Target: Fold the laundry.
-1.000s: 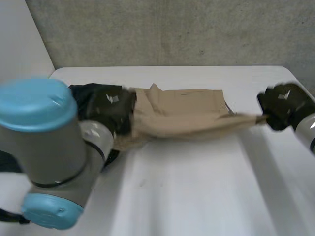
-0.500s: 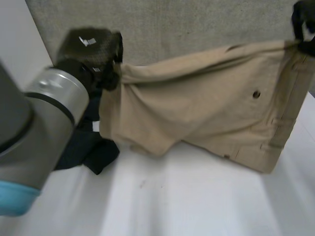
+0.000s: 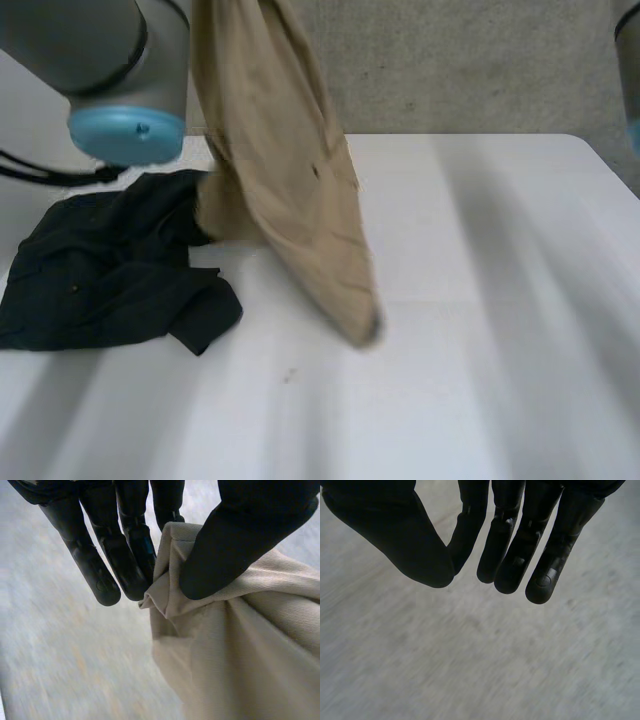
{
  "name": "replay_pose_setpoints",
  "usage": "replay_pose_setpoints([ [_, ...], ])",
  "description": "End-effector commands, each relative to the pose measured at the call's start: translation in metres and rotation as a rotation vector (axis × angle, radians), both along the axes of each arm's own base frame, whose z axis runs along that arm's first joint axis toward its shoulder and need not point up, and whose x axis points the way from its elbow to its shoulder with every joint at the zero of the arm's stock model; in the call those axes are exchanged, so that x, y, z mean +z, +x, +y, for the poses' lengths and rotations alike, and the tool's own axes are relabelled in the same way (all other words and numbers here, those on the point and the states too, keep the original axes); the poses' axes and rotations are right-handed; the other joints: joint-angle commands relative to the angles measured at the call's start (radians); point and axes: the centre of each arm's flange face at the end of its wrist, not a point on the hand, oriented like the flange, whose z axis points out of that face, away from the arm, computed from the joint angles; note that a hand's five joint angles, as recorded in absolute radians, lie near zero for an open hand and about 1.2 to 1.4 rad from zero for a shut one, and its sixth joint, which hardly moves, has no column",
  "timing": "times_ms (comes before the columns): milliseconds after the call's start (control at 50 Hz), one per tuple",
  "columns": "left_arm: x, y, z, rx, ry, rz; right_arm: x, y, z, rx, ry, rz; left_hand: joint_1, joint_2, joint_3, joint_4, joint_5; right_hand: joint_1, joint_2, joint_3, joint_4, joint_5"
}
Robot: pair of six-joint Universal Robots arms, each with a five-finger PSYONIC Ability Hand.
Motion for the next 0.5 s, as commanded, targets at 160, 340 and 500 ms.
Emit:
replay_pose_setpoints([
  [160,-0.063,0.000,0.031,-0.040,0.211,-0.145,-0.105,0.015,0.024,0.149,0.528,0.040,0.294,0.201,0.208,0.196,0.240,-0.390,-0.560,-0.572,-0.581,-0.565],
  [340,-0.041,0.019,0.066,-0.044,0.173,-0.149,-0.164,0.018,0.046,0.307,0.917,-0.017,0.294,0.201,0.208,0.196,0.240,-0.675,-0.845,-0.857,-0.866,-0.850],
  [500,-0.034,0.017,0.092,-0.060,0.143,-0.193,-0.199,0.025,0.060,0.388,1.139,-0.218,0.294,0.201,0.208,0.196,0.240,-0.704,-0.874,-0.886,-0.896,-0.879],
])
